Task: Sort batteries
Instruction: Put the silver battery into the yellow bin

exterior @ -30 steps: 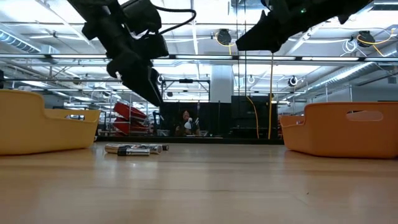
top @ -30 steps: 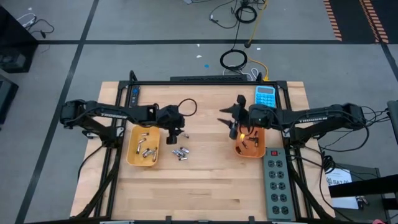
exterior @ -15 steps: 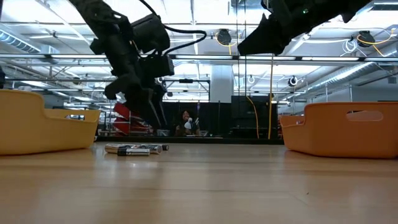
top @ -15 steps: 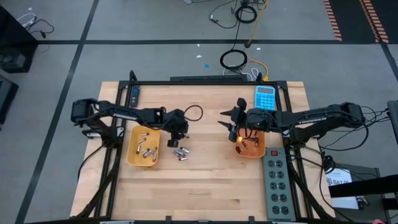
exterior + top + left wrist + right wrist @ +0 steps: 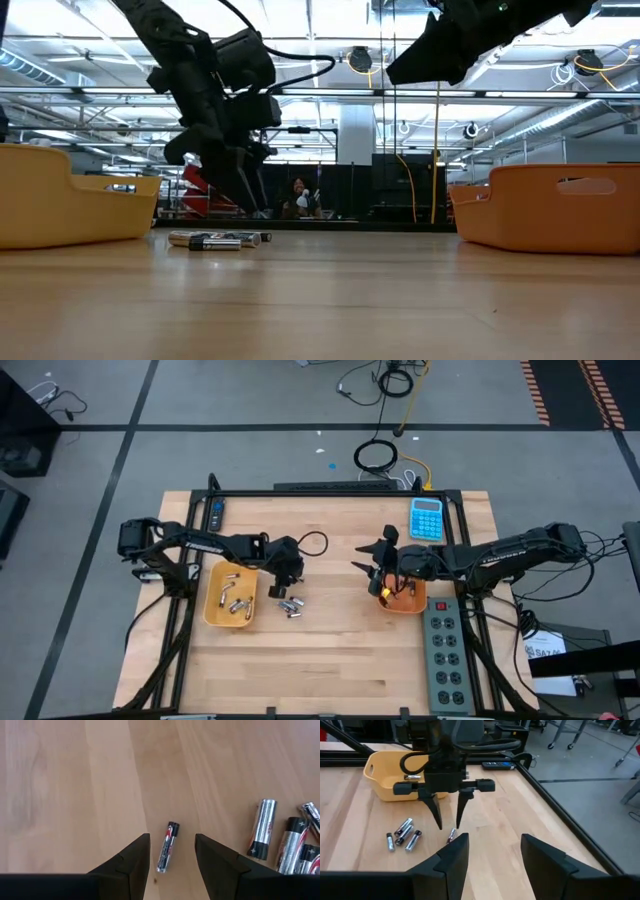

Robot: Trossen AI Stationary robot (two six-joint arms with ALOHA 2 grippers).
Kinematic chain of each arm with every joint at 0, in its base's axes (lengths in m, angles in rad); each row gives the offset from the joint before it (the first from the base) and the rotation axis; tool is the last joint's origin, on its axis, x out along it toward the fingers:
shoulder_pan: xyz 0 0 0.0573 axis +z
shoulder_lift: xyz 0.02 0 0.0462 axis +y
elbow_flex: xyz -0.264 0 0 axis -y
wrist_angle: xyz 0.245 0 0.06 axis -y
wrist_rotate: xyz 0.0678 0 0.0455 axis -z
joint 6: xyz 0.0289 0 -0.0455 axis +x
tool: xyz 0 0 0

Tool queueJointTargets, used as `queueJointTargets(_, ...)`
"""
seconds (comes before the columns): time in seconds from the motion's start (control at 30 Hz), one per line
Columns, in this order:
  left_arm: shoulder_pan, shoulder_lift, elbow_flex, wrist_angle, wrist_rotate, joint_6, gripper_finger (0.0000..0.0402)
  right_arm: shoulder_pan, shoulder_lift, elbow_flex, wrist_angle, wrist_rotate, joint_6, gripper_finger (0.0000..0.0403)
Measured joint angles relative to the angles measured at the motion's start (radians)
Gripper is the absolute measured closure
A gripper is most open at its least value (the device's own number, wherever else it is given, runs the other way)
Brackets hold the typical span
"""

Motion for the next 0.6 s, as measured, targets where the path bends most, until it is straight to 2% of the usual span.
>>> queueJointTargets(0.47, 0.013, 0.12, 0.032, 0.021, -0.009, 0.008, 0.0236, 0.035, 0.0, 0.0, -0.003, 0.046, 0.018, 0.0232)
queueJointTargets(0.6, 0.018, 0.15, 0.035, 0.024, -0.027, 0.001, 0.0265, 0.035, 0.0, 0.0, -0.013, 0.049, 0.024, 0.0232)
